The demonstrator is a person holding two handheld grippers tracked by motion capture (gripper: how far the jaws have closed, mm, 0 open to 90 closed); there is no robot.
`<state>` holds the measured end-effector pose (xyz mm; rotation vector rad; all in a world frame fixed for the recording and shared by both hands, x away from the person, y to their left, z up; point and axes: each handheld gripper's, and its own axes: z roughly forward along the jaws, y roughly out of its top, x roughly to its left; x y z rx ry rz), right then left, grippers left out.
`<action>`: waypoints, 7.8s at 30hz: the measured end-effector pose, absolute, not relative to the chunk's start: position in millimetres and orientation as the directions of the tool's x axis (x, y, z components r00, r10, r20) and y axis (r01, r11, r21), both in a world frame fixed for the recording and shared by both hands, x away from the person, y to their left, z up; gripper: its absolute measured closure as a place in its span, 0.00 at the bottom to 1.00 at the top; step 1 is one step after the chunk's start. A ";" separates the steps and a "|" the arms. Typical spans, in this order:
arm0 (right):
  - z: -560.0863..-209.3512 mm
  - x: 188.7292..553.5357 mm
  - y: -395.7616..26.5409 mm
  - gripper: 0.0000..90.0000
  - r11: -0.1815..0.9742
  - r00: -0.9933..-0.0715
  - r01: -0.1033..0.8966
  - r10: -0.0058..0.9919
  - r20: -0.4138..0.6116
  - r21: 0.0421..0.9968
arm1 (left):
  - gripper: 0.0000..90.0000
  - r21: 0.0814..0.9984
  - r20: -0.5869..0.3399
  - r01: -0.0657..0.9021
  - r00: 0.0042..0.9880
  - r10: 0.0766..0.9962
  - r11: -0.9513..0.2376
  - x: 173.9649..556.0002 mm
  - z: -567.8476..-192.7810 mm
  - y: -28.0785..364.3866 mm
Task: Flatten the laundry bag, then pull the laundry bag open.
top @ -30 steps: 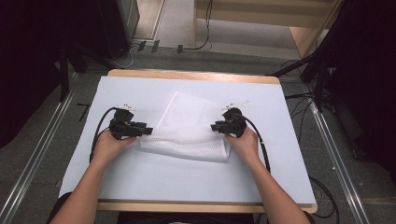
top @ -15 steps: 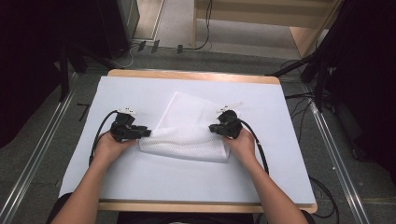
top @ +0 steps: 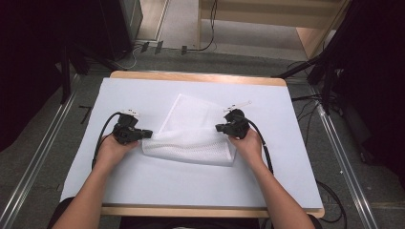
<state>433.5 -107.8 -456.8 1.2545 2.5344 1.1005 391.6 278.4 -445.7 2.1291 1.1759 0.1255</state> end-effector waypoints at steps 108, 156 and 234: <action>-471.5 378.7 -165.2 0.64 0.349 -0.572 0.652 0.809 0.134 0.673 | 0.58 0.619 -0.254 0.696 0.616 0.746 -0.363 420.7 -449.5 254.6; -461.4 434.7 -137.3 1.00 0.339 -0.564 0.664 0.812 0.150 0.666 | 1.00 0.605 -0.332 0.759 0.513 0.792 -0.239 403.1 -442.3 269.0; -444.0 363.1 -137.7 0.73 0.402 -0.714 0.577 0.670 0.200 0.711 | 0.45 0.663 -0.257 0.635 0.691 0.676 -0.397 363.6 -405.6 214.5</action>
